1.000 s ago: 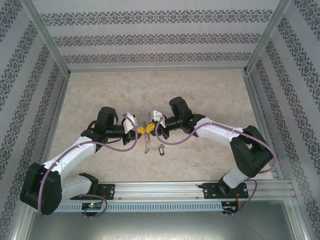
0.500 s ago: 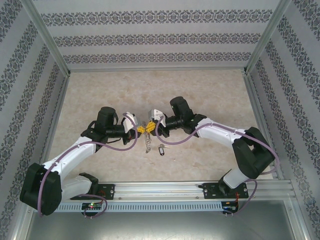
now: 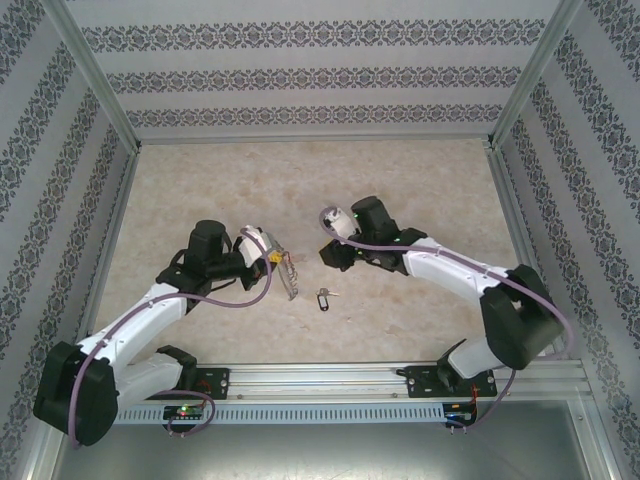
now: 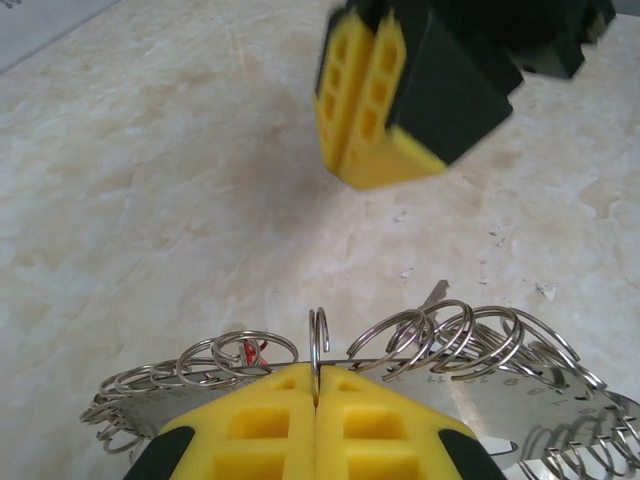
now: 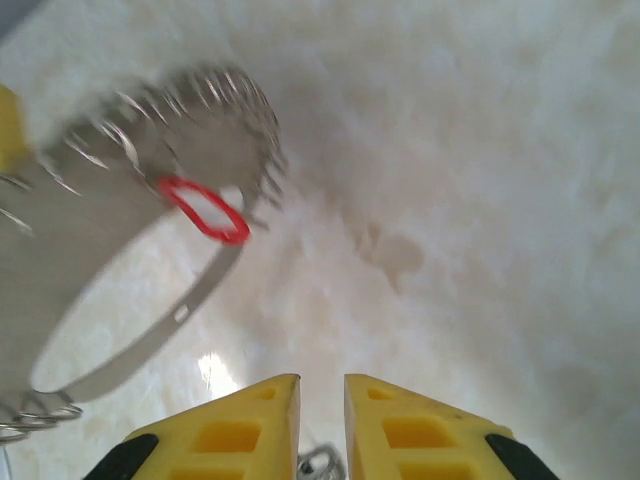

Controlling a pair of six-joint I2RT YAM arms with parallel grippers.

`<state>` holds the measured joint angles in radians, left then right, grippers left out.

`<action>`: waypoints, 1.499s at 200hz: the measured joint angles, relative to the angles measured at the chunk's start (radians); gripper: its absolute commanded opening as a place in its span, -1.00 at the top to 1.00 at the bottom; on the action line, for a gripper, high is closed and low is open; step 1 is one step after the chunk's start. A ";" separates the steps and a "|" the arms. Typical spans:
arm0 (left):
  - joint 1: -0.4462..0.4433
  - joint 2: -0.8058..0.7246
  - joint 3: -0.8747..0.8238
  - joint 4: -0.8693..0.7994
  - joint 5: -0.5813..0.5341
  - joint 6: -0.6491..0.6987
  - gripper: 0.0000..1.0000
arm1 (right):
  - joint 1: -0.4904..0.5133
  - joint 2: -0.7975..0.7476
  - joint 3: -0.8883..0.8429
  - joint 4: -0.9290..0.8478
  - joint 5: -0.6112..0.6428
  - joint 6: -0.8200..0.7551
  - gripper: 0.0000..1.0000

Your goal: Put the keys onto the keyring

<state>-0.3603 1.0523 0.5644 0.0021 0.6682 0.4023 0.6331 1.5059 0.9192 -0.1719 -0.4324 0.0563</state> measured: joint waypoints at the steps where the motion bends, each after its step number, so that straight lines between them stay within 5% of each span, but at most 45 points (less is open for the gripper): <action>1: 0.000 -0.002 0.000 0.000 -0.002 -0.001 1.00 | 0.005 0.005 0.002 -0.006 0.003 0.003 0.54; 38: 0.000 -0.055 -0.014 0.014 -0.047 -0.017 1.00 | 0.111 0.111 0.032 -0.142 0.055 0.019 0.48; 186: 0.000 -0.223 -0.097 0.013 -0.235 -0.048 1.00 | 0.102 0.289 0.121 -0.237 0.016 -0.084 0.43; 300: 0.000 -0.223 -0.099 0.013 -0.237 -0.048 1.00 | 0.094 0.300 0.121 -0.251 -0.029 -0.108 0.95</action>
<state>-0.3603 0.8291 0.4656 0.0154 0.4313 0.3538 0.7269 1.8061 1.0405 -0.4229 -0.4618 -0.0517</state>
